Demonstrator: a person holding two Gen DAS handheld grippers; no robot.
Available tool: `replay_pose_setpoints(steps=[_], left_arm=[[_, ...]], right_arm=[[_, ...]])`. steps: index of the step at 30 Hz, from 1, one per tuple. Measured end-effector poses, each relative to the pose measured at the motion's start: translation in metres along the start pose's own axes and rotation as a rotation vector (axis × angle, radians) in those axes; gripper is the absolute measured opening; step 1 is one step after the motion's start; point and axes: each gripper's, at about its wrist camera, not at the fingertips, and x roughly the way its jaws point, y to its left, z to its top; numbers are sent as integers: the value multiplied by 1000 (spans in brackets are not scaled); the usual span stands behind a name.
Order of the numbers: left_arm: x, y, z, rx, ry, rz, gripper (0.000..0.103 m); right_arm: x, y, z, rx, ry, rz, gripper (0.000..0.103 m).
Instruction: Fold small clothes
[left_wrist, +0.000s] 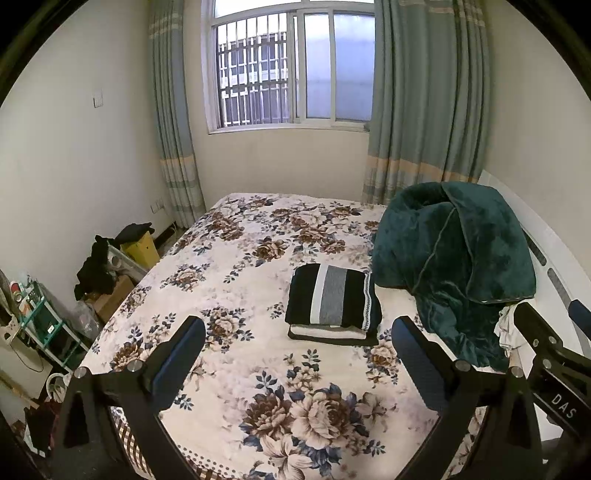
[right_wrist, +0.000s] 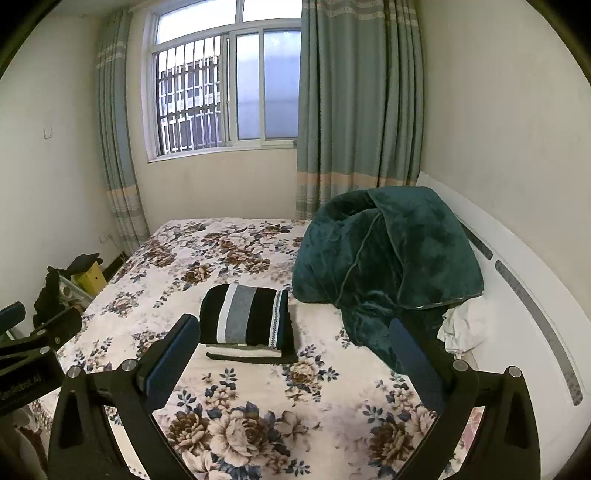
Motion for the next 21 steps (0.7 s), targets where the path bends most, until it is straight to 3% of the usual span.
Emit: replay_pose_setpoints(steps=[21], left_arm=[[-1, -6, 4, 1, -4, 7, 103]], right_arm=[[2, -1, 0, 1, 2, 5, 103]])
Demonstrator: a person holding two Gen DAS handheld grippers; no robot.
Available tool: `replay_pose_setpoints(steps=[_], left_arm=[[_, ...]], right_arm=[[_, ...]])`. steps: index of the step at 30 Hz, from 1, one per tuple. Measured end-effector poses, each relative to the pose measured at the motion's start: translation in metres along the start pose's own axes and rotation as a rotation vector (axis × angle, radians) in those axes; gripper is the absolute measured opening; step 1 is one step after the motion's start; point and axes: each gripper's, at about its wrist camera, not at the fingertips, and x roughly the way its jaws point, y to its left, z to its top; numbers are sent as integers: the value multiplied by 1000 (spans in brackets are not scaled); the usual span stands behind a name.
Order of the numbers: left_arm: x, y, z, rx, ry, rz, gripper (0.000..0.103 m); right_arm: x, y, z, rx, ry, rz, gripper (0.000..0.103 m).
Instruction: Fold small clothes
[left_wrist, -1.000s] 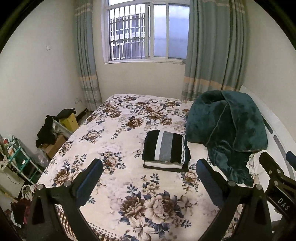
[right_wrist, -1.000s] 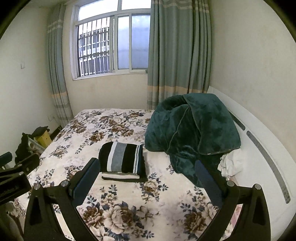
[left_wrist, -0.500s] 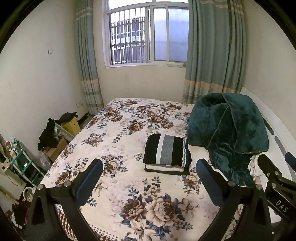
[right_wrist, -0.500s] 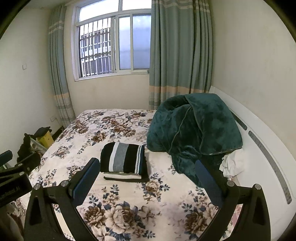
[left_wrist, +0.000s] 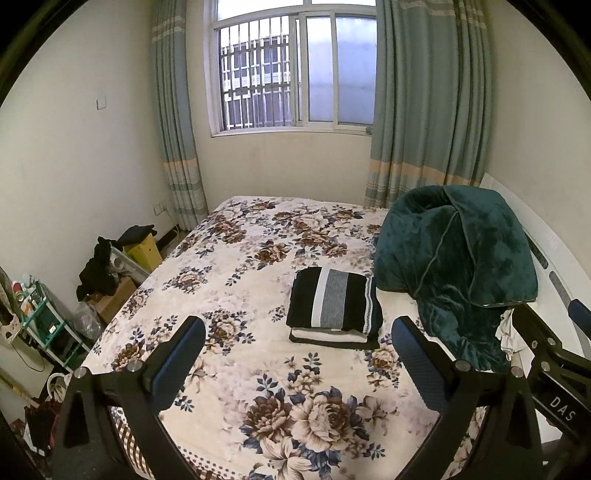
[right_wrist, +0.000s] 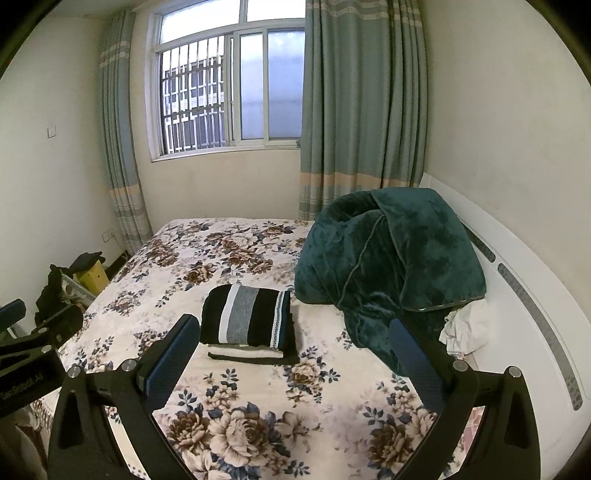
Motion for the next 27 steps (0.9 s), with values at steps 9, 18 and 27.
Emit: replay_pose_setpoints(steps=[9, 18, 27], left_arm=[[1, -2, 4, 6, 5, -3, 103], [1, 0, 7, 4, 5, 0, 103], [-6, 3, 4, -2, 4, 10, 103]], right_arm=[[5, 0, 10, -11, 6, 9, 103], [4, 1, 9, -10, 7, 9, 103], [6, 2, 8, -16, 13, 14, 103]])
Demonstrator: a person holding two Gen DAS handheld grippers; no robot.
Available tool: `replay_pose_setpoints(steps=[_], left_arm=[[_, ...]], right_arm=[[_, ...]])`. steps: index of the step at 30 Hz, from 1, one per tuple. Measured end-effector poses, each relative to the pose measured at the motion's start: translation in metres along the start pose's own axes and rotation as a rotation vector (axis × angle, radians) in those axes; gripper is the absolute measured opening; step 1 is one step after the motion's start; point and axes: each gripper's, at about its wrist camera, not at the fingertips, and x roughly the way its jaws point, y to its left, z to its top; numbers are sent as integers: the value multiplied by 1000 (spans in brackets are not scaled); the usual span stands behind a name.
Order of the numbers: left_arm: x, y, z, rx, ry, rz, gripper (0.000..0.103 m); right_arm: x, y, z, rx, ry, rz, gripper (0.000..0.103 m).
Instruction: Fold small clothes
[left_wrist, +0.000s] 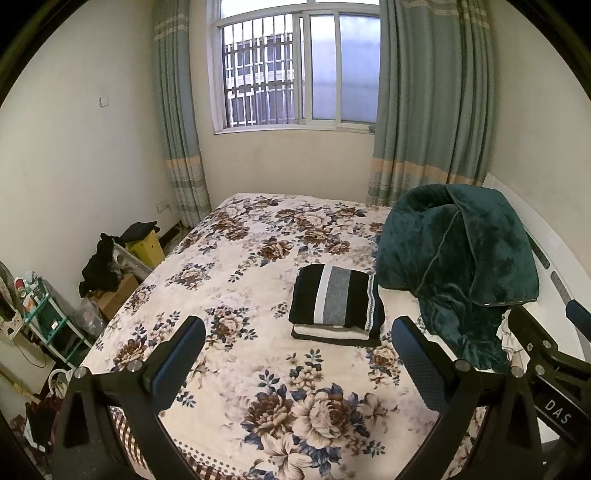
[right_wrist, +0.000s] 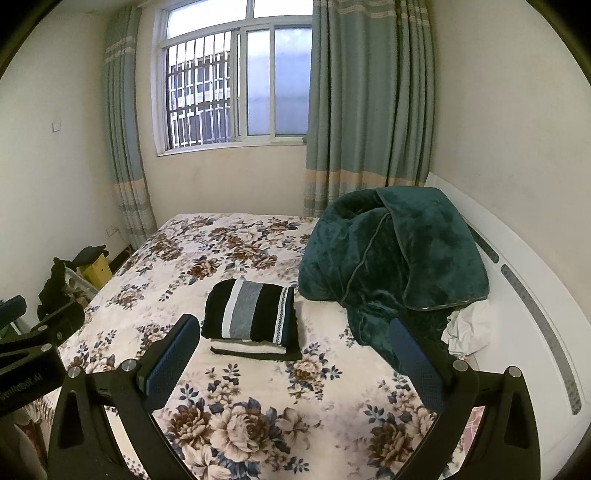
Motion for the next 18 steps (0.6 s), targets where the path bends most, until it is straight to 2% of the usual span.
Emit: replay_pose_setpoints(steps=[18], left_arm=[[-5, -1, -4, -1, -8, 13, 103]], right_arm=[[0, 2, -1, -6, -1, 7, 103]])
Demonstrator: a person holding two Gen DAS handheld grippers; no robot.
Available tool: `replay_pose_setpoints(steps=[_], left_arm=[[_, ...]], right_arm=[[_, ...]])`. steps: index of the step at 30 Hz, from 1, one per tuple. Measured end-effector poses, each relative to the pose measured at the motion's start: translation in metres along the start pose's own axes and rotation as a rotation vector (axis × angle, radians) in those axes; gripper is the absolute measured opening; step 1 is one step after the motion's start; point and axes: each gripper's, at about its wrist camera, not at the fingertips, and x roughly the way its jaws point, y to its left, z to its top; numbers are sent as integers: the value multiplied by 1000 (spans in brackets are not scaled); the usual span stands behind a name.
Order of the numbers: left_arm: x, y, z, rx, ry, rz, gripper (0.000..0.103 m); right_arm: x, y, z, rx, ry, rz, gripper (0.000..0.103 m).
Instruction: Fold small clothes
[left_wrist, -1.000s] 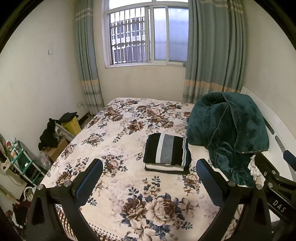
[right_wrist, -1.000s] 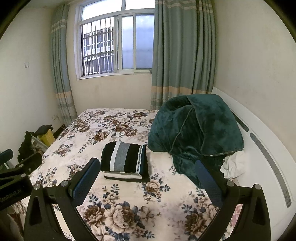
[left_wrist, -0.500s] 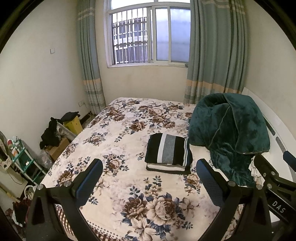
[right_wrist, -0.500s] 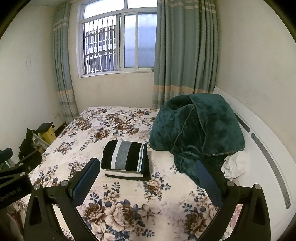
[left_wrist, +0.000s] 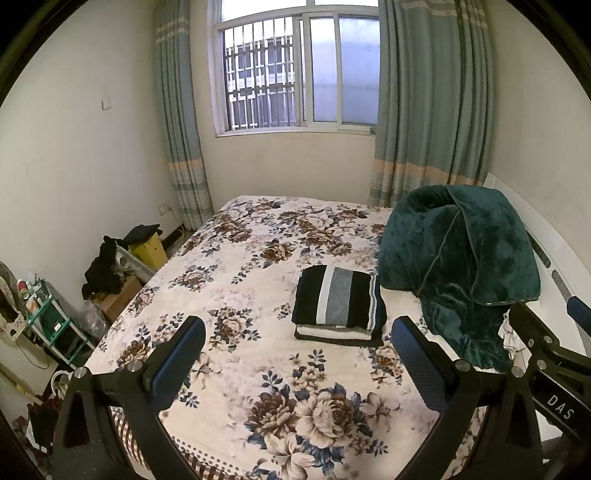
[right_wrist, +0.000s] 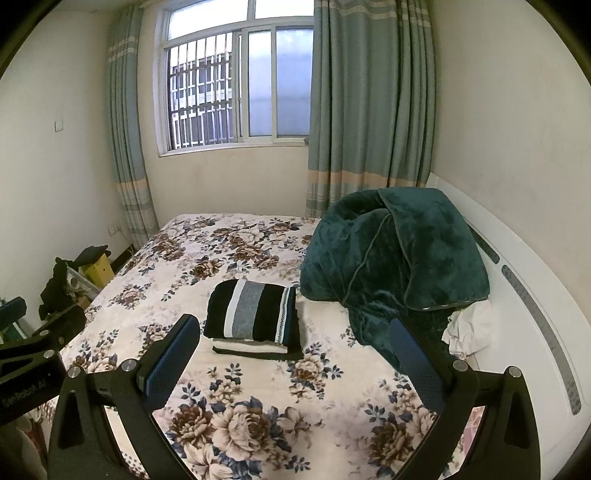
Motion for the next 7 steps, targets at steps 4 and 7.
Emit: replay_pose_setpoints(steps=[4, 7], left_arm=[[-3, 2, -2, 1, -6, 8, 103], [-6, 2, -3, 1, -11, 9, 103]], right_arm=[[0, 0, 0, -1, -1, 1, 103], [0, 0, 0, -1, -1, 0, 103]])
